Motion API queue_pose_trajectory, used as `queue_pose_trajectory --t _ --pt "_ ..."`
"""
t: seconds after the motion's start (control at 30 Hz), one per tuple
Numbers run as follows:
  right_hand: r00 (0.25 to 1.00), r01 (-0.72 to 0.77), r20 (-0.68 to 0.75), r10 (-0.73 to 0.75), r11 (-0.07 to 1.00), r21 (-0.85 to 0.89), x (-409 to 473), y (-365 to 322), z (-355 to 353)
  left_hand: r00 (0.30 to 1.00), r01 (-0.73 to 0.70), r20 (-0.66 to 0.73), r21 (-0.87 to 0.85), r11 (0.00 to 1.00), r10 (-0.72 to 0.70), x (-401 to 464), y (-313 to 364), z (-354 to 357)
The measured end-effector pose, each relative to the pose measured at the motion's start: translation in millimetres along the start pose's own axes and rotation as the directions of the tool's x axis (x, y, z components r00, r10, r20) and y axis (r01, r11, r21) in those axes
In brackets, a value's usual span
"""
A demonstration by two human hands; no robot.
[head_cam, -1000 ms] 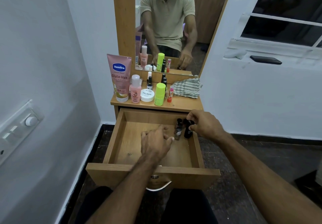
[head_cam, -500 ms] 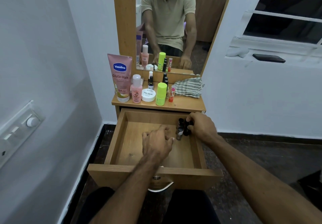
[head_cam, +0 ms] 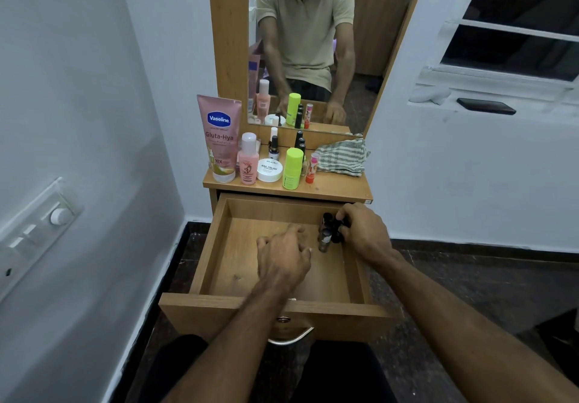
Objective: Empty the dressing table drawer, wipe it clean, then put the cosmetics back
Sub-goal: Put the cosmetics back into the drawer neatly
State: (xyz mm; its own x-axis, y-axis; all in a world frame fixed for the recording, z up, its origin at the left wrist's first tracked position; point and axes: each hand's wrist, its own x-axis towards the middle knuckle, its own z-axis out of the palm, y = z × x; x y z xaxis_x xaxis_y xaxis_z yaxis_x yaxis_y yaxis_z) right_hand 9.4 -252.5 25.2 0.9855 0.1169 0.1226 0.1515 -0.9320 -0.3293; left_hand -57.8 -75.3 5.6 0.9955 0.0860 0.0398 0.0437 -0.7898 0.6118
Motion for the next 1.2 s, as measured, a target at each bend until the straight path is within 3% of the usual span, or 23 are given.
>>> queue_pose_trajectory --t 0.27,0.4,0.67,0.8,0.9,1.0,1.2 --pt "0.998 -0.031 -0.052 0.034 0.998 0.047 11 -13 -26 1.0 0.01 0.01 0.005 1.0 -0.01 -1 2 -1" --pt "0.982 0.091 -0.171 -0.08 0.994 0.056 32 -41 -41 1.0 0.015 0.01 0.0 1.0 -0.015 -1 2 -3" --pt "0.99 0.14 0.016 -0.139 0.986 -0.09 74 -70 -52 0.999 0.033 0.009 0.005 0.999 -0.033 -2 2 -3" --pt "0.98 0.146 -0.144 -0.14 0.989 0.037 71 -69 -48 1.0 0.028 0.005 0.008 1.0 -0.028 -1 1 -2" --pt "0.979 0.126 -0.179 -0.103 0.984 0.123 62 -64 -52 1.0 0.029 -0.004 0.002 1.0 -0.029 -2 2 -2" --pt "0.987 0.122 -0.135 -0.089 0.958 0.259 47 -56 -60 0.999 0.022 -0.03 -0.009 1.0 -0.022 -1 4 -3" --pt "0.976 0.126 0.145 -0.164 0.962 0.241 20 -40 -70 0.998 -0.052 -0.048 -0.048 0.997 0.05 0 5 -2"
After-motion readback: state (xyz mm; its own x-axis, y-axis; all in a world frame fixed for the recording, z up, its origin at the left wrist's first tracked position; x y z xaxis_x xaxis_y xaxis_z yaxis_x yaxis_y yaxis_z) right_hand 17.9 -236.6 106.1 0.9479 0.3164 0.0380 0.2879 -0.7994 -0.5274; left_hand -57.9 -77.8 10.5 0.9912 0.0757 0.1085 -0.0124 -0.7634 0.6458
